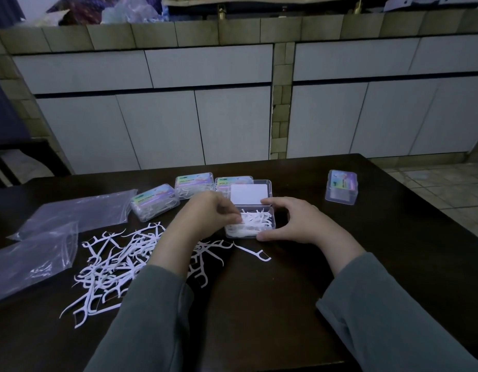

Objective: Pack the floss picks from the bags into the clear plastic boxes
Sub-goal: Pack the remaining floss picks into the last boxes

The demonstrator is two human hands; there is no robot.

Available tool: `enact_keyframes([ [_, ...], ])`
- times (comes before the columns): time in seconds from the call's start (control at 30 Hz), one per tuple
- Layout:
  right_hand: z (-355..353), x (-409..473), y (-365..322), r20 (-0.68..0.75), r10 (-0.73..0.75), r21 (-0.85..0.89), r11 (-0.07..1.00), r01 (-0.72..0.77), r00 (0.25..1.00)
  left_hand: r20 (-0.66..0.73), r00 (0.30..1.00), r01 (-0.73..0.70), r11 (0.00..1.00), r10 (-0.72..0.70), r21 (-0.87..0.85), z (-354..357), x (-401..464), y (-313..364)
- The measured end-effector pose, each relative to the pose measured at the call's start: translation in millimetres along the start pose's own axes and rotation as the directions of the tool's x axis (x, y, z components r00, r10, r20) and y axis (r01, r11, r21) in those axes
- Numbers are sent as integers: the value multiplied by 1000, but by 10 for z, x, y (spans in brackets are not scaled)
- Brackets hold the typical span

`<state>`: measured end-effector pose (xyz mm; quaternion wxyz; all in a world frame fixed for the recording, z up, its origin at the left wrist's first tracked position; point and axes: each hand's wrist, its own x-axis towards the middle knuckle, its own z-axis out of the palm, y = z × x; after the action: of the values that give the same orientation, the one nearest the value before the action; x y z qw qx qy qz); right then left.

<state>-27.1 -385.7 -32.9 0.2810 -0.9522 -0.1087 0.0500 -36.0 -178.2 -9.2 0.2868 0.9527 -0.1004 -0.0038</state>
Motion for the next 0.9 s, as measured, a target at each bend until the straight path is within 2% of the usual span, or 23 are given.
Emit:
enact_keyframes([
  [0.1, -9, -2, -7, -1, 1, -11, 1000, -1, 1000, 22, 999, 38, 999, -38, 0, -28, 15, -25],
  [0.17, -14, -8, -19, 2, 1, -19, 1000, -1, 1000, 36, 998, 49, 997, -51, 60, -41, 17, -13],
  [0.27, -22, -17, -27, 5, 0, -21, 1000, 1, 1000, -7, 999, 51, 991, -51, 127, -28, 31, -16],
  [0.37, -30, -22, -35, 7, -4, -21, 1000, 4, 1000, -99, 995, -16, 997, 23, 69, 23, 39, 23],
  [0.5, -27, -24, -29, 13, -6, -23, 1000, 7, 1000, -16, 998, -65, 994, 67, 89, 115, 67, 61],
  [0.57, -19, -30, -31, 10, -5, -37, 999, 6, 1000, -23, 997, -76, 995, 77, 65, 118, 66, 35],
  [0.67, 7, -51, -51, -32, -20, -152, 988, 15, 999, -57, 994, -92, 995, 89, -40, 82, 0, -9],
  [0.73, 35, -96, -96, -123, -58, -187, 982, 34, 991, -114, 988, -115, 984, 100, -134, 47, -76, -27],
  [0.83, 145, -239, -265, -279, -216, -249, 957, 147, 936, -205, 974, -129, 979, 96, -155, -42, -225, -118],
  [0.9, 250, -338, -441, -273, -325, -308, 921, 237, 906, -223, 972, -108, 988, 81, -110, -143, -357, -225],
])
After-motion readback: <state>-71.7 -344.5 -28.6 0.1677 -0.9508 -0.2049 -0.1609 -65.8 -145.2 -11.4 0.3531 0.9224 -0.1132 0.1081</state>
